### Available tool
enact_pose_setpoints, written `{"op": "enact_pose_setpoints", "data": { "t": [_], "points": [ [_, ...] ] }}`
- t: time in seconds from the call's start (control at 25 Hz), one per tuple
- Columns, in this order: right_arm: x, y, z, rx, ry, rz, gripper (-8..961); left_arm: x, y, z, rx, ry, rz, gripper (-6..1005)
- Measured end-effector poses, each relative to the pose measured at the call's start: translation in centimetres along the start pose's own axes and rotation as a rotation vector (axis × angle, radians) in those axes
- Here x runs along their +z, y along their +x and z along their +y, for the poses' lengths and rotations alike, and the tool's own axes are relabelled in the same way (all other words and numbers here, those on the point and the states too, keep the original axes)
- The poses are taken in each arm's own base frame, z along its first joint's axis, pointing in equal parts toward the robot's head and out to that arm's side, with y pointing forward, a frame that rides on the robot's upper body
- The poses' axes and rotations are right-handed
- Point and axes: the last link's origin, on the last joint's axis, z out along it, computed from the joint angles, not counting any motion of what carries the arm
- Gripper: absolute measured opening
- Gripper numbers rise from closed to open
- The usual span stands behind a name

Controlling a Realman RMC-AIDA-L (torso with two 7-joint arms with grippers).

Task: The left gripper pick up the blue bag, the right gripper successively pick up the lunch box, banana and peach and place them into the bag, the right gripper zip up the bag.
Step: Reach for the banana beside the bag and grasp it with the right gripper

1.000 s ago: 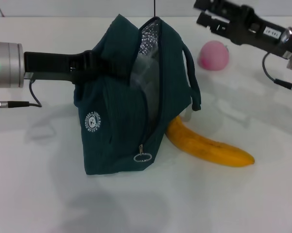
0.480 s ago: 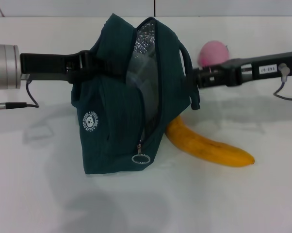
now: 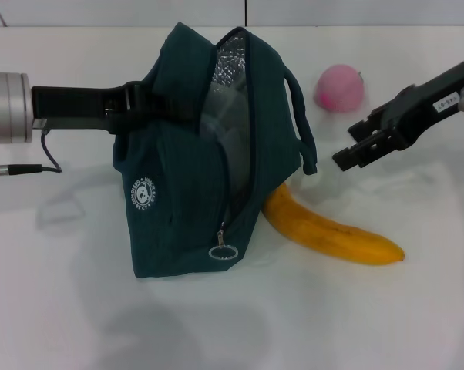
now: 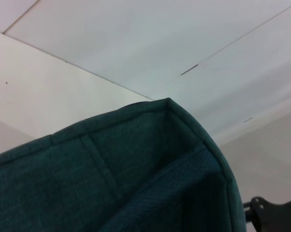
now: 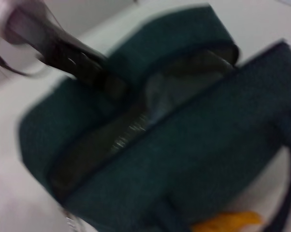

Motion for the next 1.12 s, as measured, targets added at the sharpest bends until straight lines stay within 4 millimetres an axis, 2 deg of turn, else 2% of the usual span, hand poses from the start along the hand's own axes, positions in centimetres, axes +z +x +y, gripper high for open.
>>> {"op": "enact_pose_setpoints", "data": {
  "t": [0.24, 0.64, 0.88, 1.12],
  "points": [
    [0.3, -1.5, 0.4, -0.061, 0.107, 0.151, 720, 0.1, -0.1, 0.0, -0.002, -0.002, 0.000, 22],
    [3.5, -3.5, 2.4, -0.168, 0.177, 0.381, 719, 0.0, 0.0, 0.0, -0.005, -0.002, 0.012, 22],
    [5.5, -4.0, 3.5, -0.225, 0.191, 0.446, 717, 0.1, 0.3, 0.0, -0.004, -0.001, 0.023, 22],
    [6.6, -3.8, 3.9, -0.238, 0.189, 0.455, 714, 0.1, 0.5, -0.2, -0.009, -0.009, 0.037, 22]
  ]
}}
